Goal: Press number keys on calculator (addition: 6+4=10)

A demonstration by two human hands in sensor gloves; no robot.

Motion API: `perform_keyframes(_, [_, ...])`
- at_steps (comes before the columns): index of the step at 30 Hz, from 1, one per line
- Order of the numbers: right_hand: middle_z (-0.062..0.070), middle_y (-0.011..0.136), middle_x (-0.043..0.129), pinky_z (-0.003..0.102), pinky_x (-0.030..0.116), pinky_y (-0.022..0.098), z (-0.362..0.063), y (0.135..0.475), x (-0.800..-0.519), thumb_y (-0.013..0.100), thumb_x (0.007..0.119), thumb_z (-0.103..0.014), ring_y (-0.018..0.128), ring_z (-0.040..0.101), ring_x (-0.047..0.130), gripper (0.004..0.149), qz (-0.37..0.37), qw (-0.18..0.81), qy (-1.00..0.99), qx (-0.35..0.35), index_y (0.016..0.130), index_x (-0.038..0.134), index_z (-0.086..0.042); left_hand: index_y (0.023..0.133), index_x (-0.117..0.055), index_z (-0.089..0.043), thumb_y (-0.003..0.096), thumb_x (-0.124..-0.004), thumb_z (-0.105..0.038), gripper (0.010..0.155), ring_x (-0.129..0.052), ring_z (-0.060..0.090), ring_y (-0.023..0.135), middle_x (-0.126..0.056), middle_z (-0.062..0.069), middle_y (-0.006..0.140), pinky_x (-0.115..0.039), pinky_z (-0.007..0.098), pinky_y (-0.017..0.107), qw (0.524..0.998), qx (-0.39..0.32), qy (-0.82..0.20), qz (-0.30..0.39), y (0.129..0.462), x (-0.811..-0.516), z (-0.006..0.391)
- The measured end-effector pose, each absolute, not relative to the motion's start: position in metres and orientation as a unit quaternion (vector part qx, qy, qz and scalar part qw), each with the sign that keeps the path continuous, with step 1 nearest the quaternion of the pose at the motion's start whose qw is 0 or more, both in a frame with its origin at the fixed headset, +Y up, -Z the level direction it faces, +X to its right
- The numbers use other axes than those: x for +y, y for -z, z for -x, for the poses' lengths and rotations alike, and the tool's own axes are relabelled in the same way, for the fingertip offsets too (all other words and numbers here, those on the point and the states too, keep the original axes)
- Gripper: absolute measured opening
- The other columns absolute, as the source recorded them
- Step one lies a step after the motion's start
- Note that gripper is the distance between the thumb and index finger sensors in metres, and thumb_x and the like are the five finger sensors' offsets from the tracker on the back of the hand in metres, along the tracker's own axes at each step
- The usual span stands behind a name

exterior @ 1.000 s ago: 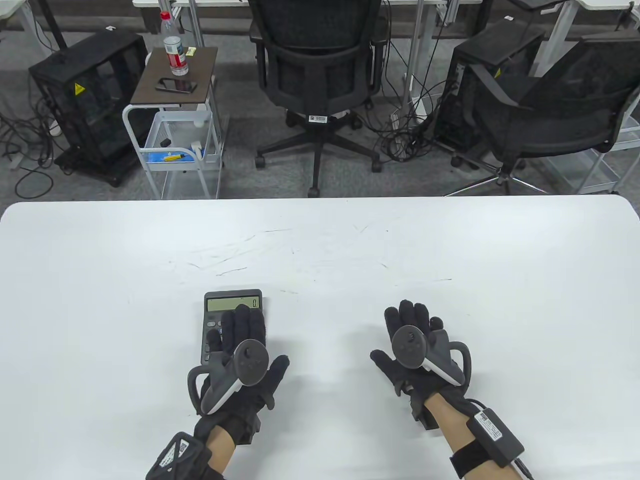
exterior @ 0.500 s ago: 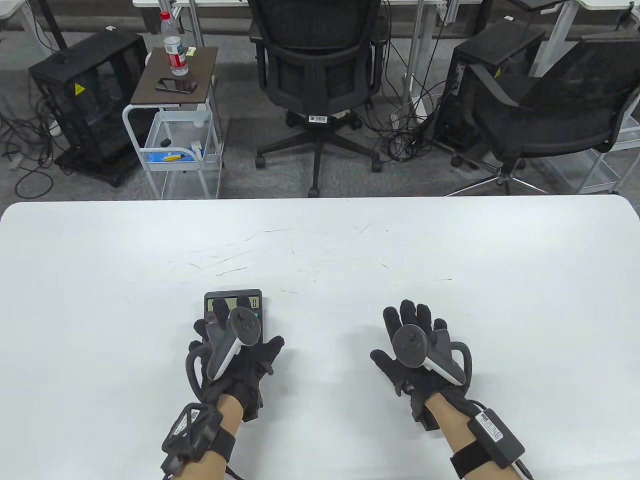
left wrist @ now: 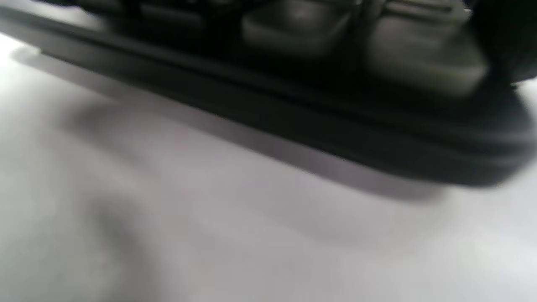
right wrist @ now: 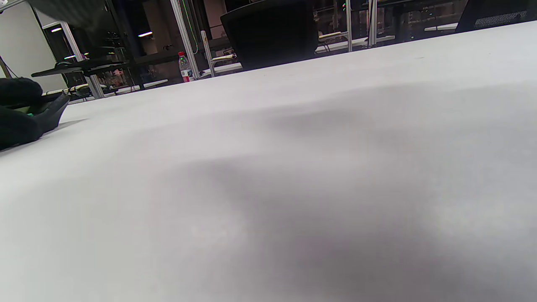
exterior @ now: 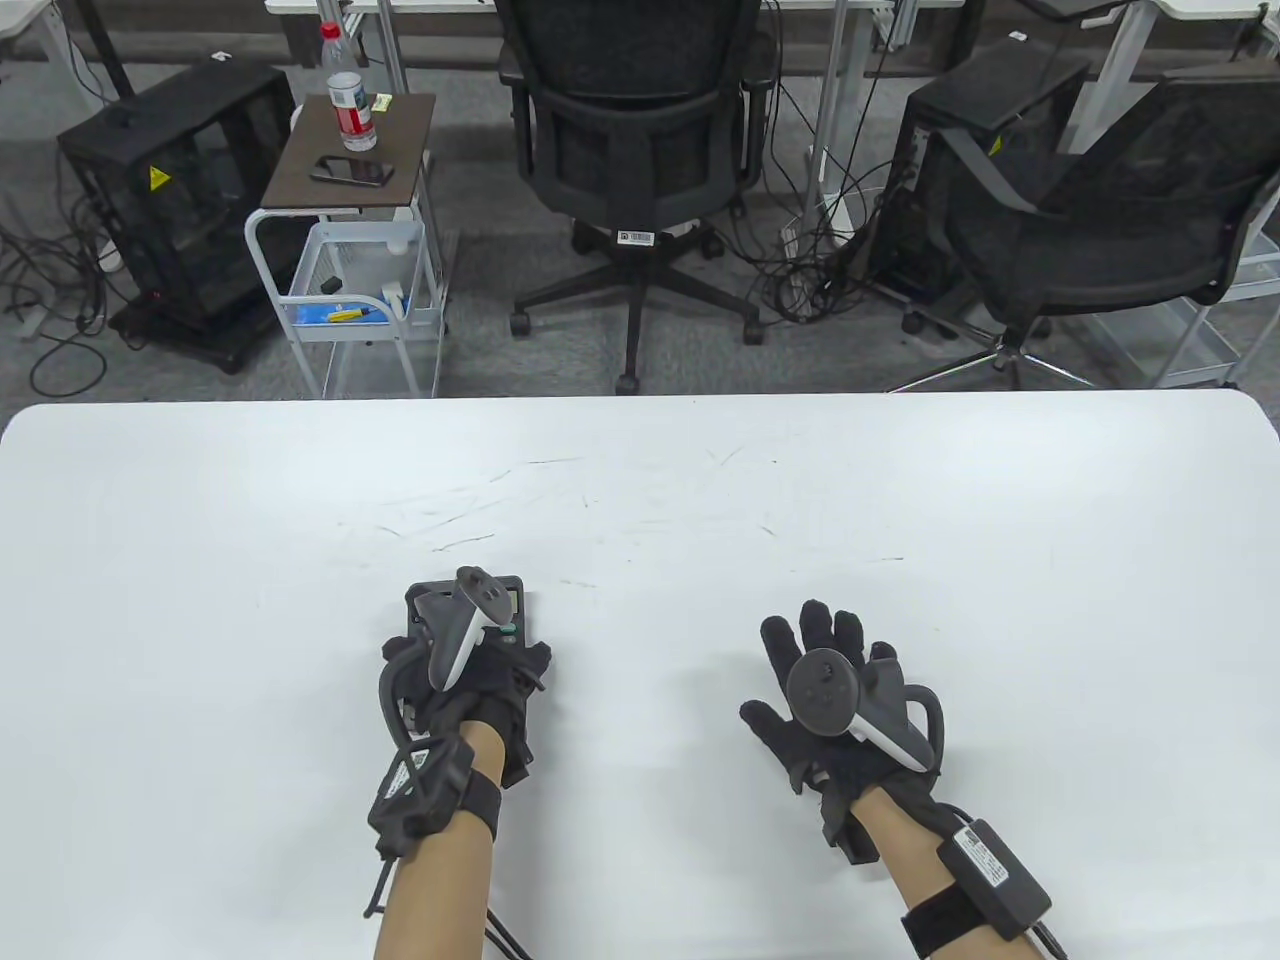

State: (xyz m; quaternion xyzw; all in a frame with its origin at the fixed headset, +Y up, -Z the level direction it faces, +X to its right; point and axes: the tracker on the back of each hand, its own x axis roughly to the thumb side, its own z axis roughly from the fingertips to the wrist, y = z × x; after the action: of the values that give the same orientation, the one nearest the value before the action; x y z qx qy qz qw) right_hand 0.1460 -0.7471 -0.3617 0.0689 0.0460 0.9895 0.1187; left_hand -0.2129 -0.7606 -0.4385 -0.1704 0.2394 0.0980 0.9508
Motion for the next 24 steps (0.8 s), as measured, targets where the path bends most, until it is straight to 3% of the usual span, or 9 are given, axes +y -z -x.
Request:
perform_keyframes(10, [0.014, 0.118, 0.014, 0.07, 0.026, 0.07, -0.148, 0.363, -0.746, 0.041, 0.062, -0.068, 0.105, 0.048, 0.018, 0.085, -0.064, 0.124, -0.989, 0.045, 0.107, 0.02, -0.035, 0.104, -0.007, -0.047, 0.0343, -0.087, -0.079, 0.11, -0.043, 0.066, 0.099, -0.002, 0.009, 0.117, -0.058, 0.083, 0.064, 0.964, 0.215, -0.092, 0.128, 0.426, -0.759, 0.179])
perform_keyframes(24, [0.014, 0.118, 0.014, 0.07, 0.026, 0.07, -0.15, 0.361, -0.743, 0.041, 0.062, -0.067, 0.105, 0.048, 0.019, 0.084, -0.062, 0.128, -0.989, 0.028, 0.107, 0.021, -0.035, 0.104, -0.003, -0.041, 0.0385, -0.079, -0.081, 0.108, -0.044, 0.068, 0.097, -0.003, 0.014, 0.116, -0.06, 0.084, 0.06, 0.977, 0.139, -0.09, 0.134, 0.407, -0.756, 0.045])
